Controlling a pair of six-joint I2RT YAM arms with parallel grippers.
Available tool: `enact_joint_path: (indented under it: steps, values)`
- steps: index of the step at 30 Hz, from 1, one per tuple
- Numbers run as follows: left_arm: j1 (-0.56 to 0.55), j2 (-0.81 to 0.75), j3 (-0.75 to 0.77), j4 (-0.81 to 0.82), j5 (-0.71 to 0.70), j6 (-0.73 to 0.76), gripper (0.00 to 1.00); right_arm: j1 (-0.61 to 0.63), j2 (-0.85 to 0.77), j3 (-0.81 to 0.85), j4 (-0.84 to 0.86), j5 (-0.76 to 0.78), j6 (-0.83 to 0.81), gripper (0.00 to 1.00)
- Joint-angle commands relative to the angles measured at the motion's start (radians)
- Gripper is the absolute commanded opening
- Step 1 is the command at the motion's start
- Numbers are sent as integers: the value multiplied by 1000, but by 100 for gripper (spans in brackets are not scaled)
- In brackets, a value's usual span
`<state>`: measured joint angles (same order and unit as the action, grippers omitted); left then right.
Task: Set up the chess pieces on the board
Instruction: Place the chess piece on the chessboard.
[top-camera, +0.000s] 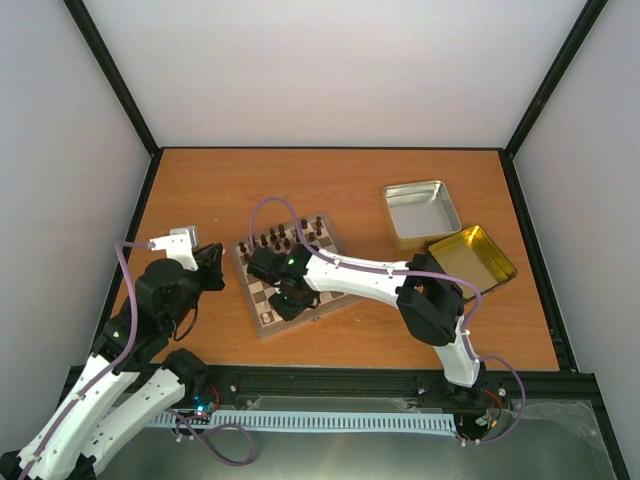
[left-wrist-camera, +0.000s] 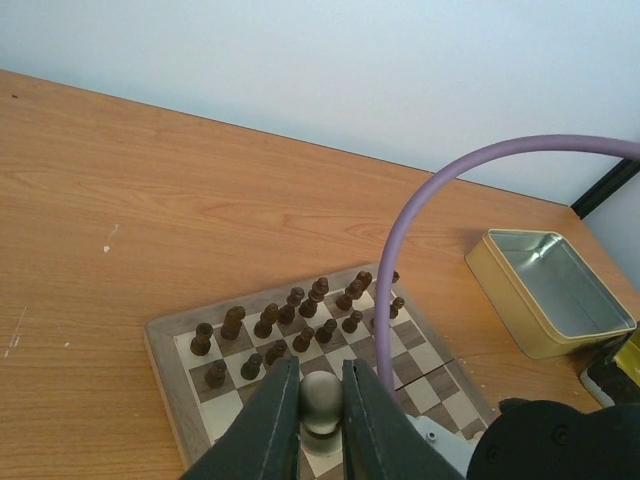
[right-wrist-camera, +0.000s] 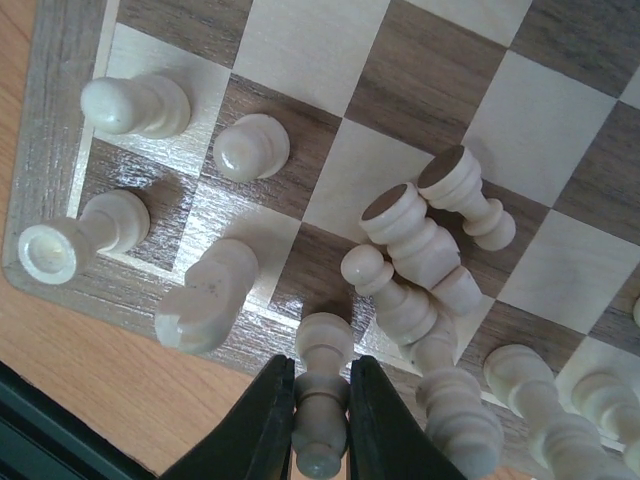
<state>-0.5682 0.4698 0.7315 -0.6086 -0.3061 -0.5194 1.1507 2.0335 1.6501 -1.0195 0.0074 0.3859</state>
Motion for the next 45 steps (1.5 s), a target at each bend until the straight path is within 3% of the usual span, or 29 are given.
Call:
enact_joint_path:
  steps: [1, 22, 31, 38, 45]
  values:
    - [4, -7, 11, -17, -12, -11, 2, 11, 24, 37, 24, 11, -3, 14]
    - [4, -5, 10, -17, -17, -14, 3, 9, 24, 110, -15, 19, -22, 26]
    - [4, -1, 7, 1, 15, -7, 2, -27, -120, 49, 46, 139, 53, 26]
    - [4, 59, 10, 82, 192, 32, 2, -160, -371, -241, 234, 167, 169, 27]
    - [4, 207, 4, 260, 580, 37, 2, -306, -588, -505, 412, 118, 235, 29]
